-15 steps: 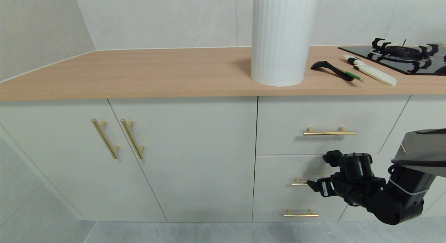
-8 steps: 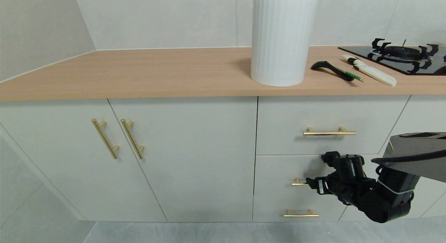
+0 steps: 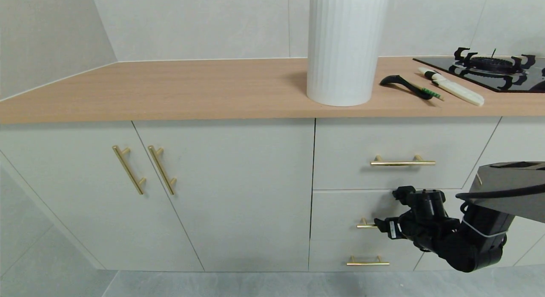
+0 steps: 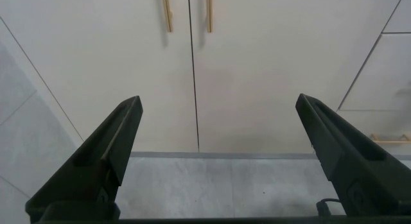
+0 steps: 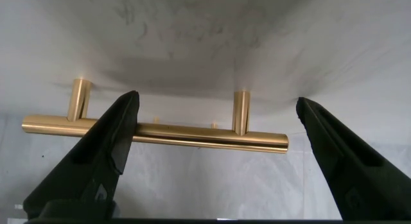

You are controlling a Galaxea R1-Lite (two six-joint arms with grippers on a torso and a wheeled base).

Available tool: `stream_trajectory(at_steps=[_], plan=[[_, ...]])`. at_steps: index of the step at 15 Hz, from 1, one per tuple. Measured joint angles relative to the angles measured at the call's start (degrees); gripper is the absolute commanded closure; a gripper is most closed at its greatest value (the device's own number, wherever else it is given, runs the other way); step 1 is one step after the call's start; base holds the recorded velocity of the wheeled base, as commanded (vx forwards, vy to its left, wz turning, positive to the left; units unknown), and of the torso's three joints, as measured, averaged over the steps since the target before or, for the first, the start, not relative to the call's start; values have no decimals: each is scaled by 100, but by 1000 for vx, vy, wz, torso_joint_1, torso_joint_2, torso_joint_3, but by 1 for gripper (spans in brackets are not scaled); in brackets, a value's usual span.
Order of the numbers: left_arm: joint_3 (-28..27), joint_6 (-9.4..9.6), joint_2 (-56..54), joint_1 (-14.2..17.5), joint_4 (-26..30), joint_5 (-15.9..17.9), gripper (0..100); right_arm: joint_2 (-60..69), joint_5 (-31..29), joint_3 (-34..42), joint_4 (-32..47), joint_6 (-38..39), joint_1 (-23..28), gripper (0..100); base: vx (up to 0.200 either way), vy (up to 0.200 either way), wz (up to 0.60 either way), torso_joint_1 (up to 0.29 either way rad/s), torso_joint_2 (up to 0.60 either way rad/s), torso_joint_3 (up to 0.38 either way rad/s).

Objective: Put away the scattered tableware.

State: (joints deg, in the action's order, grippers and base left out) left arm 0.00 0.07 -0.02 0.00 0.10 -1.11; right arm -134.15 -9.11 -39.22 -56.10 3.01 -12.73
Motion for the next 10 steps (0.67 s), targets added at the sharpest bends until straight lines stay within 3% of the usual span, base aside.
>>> stream_trajectory(at_steps=[6, 10], plan=[[0, 2, 0, 0, 0, 0, 0, 66, -6, 5, 245, -61, -26, 0, 0, 0, 0, 0, 0, 0], [0, 2, 0, 0, 0, 0, 0, 534, 96, 99, 1209, -107, -55, 0, 0, 0, 0, 0, 0, 0]])
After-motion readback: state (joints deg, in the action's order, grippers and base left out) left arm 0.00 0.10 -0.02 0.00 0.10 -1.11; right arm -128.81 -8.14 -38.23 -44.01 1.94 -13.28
